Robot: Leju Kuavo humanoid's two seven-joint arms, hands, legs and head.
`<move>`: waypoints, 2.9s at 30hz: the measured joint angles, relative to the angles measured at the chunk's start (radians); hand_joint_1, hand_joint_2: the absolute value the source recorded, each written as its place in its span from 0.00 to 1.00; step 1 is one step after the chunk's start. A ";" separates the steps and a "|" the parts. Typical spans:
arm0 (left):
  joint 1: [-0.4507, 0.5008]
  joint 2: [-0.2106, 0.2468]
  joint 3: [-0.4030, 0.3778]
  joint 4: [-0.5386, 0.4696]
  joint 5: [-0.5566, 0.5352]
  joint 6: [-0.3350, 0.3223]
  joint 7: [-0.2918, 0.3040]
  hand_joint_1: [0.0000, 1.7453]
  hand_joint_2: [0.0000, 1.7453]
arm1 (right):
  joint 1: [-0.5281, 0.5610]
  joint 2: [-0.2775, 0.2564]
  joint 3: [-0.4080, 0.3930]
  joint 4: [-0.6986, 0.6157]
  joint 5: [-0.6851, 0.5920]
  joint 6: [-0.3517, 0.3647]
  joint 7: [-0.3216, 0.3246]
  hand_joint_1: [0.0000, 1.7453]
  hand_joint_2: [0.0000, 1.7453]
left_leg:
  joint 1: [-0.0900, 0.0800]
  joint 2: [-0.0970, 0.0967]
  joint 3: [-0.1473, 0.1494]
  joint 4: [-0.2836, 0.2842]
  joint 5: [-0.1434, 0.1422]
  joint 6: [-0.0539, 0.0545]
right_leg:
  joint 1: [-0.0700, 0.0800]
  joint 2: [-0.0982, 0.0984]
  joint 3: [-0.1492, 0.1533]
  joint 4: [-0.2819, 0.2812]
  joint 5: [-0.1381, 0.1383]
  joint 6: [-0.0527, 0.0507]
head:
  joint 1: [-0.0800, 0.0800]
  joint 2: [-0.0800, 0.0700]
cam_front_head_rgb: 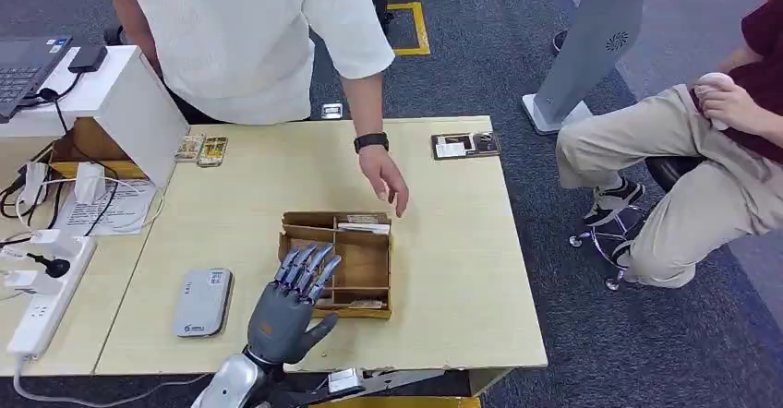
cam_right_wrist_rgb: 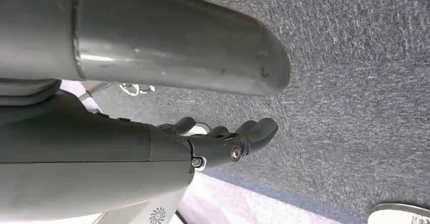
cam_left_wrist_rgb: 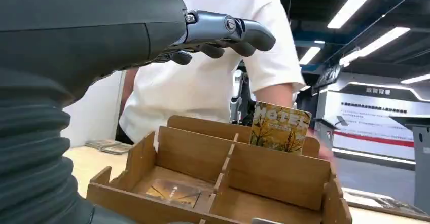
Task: Pass the card to the sensor for recognition and then transmit it.
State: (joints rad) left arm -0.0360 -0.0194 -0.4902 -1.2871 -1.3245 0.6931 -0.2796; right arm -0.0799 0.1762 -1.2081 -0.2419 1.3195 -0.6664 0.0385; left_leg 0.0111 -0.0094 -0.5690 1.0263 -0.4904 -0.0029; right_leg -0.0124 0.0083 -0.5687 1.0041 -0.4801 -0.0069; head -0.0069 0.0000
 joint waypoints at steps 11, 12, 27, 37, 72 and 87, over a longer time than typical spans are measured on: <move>0.000 0.005 -0.001 0.000 -0.001 0.000 0.001 0.00 1.00 | 0.000 0.000 0.000 0.000 0.000 0.000 0.000 0.00 0.00 | 0.000 0.000 0.000 0.000 0.000 0.000 | 0.000 0.000 0.000 0.000 0.000 0.000 | 0.000 0.000; 0.000 0.005 -0.001 0.000 0.000 0.000 0.001 0.00 1.00 | 0.000 0.000 0.000 0.000 0.000 0.000 0.000 0.00 0.00 | 0.000 0.000 0.000 0.000 0.000 0.000 | 0.000 0.000 0.000 0.000 0.000 0.000 | 0.000 0.000; 0.002 0.047 -0.024 -0.005 0.048 -0.003 0.020 0.00 1.00 | 0.000 0.000 0.000 0.000 -0.011 0.000 0.003 0.00 0.00 | 0.000 0.000 0.000 0.000 0.000 0.000 | 0.000 0.000 0.000 0.000 0.000 0.000 | 0.000 0.000; -0.061 0.102 -0.189 -0.018 0.146 -0.103 0.043 0.00 1.00 | 0.000 -0.002 0.000 0.000 -0.009 0.004 0.000 0.00 0.00 | 0.000 0.000 0.000 0.000 0.000 0.000 | 0.000 0.000 0.000 0.000 0.000 0.000 | 0.000 0.000; -0.182 0.036 -0.340 0.145 0.217 -0.160 0.061 0.00 1.00 | -0.002 -0.004 0.024 0.002 0.008 0.014 0.000 0.00 0.00 | 0.000 0.000 0.000 0.001 0.000 0.000 | 0.000 0.000 0.000 0.000 0.000 0.000 | 0.000 0.000; -0.193 0.030 -0.341 0.201 0.178 -0.143 0.099 0.00 1.00 | -0.002 -0.004 0.025 0.003 0.008 0.013 0.000 0.00 0.00 | 0.000 0.000 0.000 0.001 0.000 0.000 | 0.000 0.000 0.000 0.000 0.000 0.000 | 0.000 0.000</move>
State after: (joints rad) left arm -0.2288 0.0107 -0.8312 -1.0861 -1.1468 0.5501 -0.1804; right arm -0.0824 0.1720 -1.1833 -0.2392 1.3275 -0.6535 0.0381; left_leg 0.0110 -0.0094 -0.5691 1.0268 -0.4903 -0.0027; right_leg -0.0124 0.0084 -0.5688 1.0041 -0.4799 -0.0067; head -0.0072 0.0000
